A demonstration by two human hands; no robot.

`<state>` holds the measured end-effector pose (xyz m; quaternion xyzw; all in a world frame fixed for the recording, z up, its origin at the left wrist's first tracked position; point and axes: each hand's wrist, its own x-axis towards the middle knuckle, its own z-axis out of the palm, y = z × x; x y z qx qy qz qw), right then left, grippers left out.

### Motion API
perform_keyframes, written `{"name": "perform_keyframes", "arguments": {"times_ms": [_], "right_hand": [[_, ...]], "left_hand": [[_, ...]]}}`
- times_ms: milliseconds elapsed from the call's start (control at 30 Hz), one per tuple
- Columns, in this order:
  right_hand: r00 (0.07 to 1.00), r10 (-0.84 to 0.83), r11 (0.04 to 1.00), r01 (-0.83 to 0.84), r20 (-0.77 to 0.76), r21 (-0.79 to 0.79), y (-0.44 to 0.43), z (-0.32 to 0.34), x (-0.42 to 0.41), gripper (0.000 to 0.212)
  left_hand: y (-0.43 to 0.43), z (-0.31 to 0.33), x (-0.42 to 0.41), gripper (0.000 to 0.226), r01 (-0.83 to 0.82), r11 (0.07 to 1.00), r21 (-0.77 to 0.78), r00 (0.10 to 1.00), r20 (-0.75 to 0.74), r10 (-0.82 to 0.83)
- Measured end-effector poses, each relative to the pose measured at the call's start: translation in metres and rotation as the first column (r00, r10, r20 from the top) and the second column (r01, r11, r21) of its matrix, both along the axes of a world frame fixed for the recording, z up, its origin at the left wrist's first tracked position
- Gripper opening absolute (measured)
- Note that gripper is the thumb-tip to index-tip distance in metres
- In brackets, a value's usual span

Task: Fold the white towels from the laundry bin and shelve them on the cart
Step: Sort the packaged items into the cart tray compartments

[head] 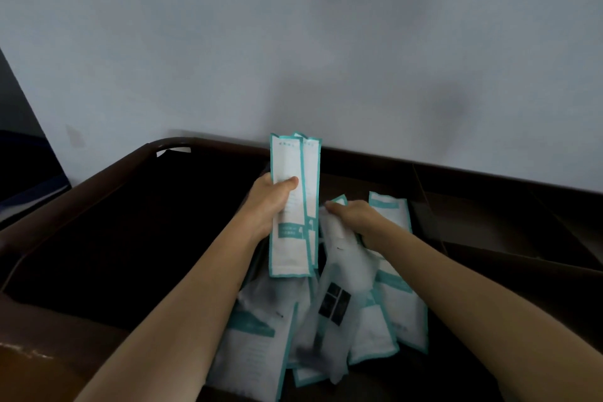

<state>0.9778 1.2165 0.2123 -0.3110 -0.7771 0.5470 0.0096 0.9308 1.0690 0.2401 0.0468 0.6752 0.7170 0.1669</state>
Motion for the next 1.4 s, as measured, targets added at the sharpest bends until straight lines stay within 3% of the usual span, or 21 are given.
{"name": "perform_keyframes", "arguments": {"times_ms": [133, 267, 333, 533, 600, 667, 733, 767, 833, 900, 933, 1033, 1200, 1300, 1400], "right_hand": [[0.968, -0.123, 0.990, 0.104, -0.219, -0.095, 0.011, 0.020, 0.001, 0.022], [0.853, -0.287, 0.958, 0.255, -0.435, -0.131, 0.024, 0.040, 0.003, 0.019], [0.820, -0.331, 0.943, 0.264, -0.467, -0.204, 0.030, 0.047, 0.004, 0.021], [0.873, -0.248, 0.956, 0.152, -0.419, -0.250, 0.034, 0.058, 0.015, 0.020], [0.824, -0.272, 0.962, 0.225, -0.497, -0.154, 0.037, 0.070, 0.018, 0.021], [0.699, -0.213, 0.954, 0.298, -0.683, 0.007, 0.039, 0.081, 0.022, 0.017], [0.551, 0.034, 0.939, 0.268, -0.834, 0.215, 0.031, 0.086, 0.031, 0.007], [0.490, 0.230, 0.879, 0.265, -0.841, 0.395, 0.026, 0.083, 0.037, 0.014], [0.410, 0.656, 0.576, 0.270, -0.633, 0.772, 0.021, 0.064, 0.043, 0.020], [0.344, 0.864, 0.279, 0.282, -0.369, 0.918, 0.018, 0.041, 0.047, 0.025], [0.321, 0.899, 0.217, 0.267, -0.299, 0.939, 0.016, 0.033, 0.052, 0.029], [0.230, 0.957, 0.118, 0.237, -0.174, 0.964, 0.011, 0.022, 0.067, 0.035], [0.103, 0.994, -0.012, 0.311, -0.021, 0.950, -0.002, 0.014, 0.075, 0.025], [0.158, 0.987, -0.001, 0.225, -0.035, 0.974, 0.004, 0.007, 0.071, 0.026], [0.234, 0.972, -0.052, 0.074, 0.033, 0.996, 0.010, 0.001, 0.069, 0.036]], "left_hand": [[-0.002, 0.000, 0.001, 0.020, 0.048, 0.999, 0.012, 0.999, 0.007, -0.048], [0.001, 0.003, 0.005, 0.021, 0.092, 0.995, 0.027, 0.996, -0.017, -0.092], [0.004, 0.003, 0.008, 0.021, 0.102, 0.994, 0.041, 0.994, -0.040, -0.100], [0.011, -0.001, 0.015, 0.023, 0.161, 0.986, 0.035, 0.985, -0.064, -0.159], [0.013, -0.001, 0.017, 0.019, 0.163, 0.985, 0.060, 0.985, -0.059, -0.160], [0.015, -0.001, 0.019, 0.019, 0.169, 0.981, 0.094, 0.985, -0.033, -0.166], [0.015, 0.002, 0.020, 0.020, 0.169, 0.977, 0.128, 0.985, 0.013, -0.172], [0.016, 0.002, 0.018, 0.020, 0.165, 0.975, 0.148, 0.984, 0.045, -0.174], [0.016, 0.003, 0.016, 0.020, 0.168, 0.965, 0.202, 0.976, 0.105, -0.192], [0.016, 0.002, 0.015, 0.022, 0.175, 0.951, 0.254, 0.964, 0.153, -0.218], [0.017, 0.002, 0.015, 0.023, 0.175, 0.947, 0.270, 0.958, 0.176, -0.227], [0.021, 0.001, 0.016, 0.029, 0.162, 0.945, 0.286, 0.944, 0.235, -0.232], [0.022, 0.002, 0.014, 0.042, 0.249, 0.946, 0.210, 0.902, 0.306, -0.305], [0.020, 0.004, 0.015, 0.041, 0.344, 0.904, 0.253, 0.877, 0.259, -0.406], [0.020, 0.000, 0.017, 0.028, 0.295, 0.941, 0.166, 0.944, 0.100, -0.314]]}}
